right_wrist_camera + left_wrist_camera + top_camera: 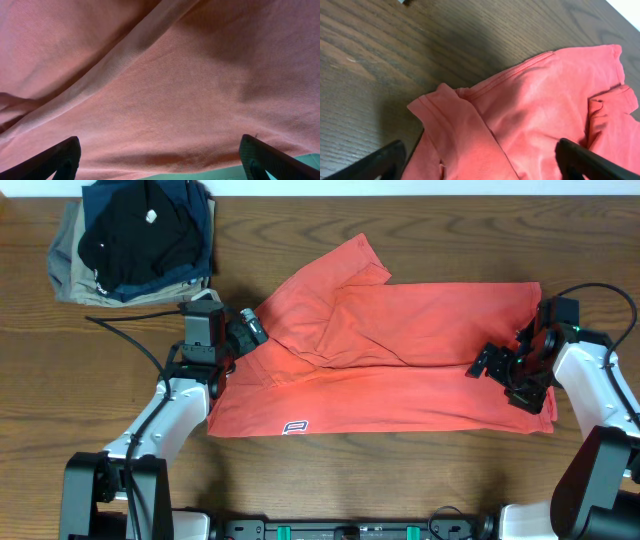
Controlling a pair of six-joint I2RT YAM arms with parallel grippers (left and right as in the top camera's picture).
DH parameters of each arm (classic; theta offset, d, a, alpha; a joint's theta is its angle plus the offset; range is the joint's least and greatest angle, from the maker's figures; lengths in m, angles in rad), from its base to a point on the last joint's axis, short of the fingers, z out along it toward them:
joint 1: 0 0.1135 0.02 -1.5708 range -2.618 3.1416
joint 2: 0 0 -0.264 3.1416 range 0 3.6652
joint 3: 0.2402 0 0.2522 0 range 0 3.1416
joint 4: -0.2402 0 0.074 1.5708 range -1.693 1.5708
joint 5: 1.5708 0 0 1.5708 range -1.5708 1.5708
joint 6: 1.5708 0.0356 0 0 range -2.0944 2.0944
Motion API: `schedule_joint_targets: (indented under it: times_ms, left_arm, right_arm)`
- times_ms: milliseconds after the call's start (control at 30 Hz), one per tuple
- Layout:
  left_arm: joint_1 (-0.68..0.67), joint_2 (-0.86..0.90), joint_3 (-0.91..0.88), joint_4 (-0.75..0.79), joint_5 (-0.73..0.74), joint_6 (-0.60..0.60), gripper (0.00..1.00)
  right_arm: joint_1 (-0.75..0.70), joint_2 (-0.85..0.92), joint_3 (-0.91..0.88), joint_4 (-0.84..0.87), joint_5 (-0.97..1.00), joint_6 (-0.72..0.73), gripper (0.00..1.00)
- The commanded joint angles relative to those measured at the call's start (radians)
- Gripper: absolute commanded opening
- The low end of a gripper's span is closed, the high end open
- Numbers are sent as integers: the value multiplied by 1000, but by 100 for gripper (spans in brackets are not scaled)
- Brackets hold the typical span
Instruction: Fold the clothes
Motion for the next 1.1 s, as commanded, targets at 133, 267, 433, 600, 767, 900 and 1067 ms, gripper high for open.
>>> schedule_joint_targets:
  times_ms: [133,267,433,600,767,900,1067]
  left_arm:
    - [3,-87,21,-103,142,-1,98]
    - [-2,-162,21,-277,225,-2,98]
    - [-66,-151,20,-497,228,-27,98]
    - [-148,-68,20,-462,228,-55,98]
    - [-181,23,20,-364,228,-136,98]
    - [-181,67,20,-332,228,-159,98]
    - [-181,72,20,-298,227,-158,98]
  right_arm:
    - [10,2,15,-12,5,-18,99]
    - [10,2,15,-10,5,-18,99]
    - [10,2,15,0,5,-18,99]
    - [10,2,15,-4,4,-17,99]
    - [10,2,15,-29,5,-19,99]
    - [10,2,15,-30,5,-19,99]
    - [10,2,15,-26,5,-19,99]
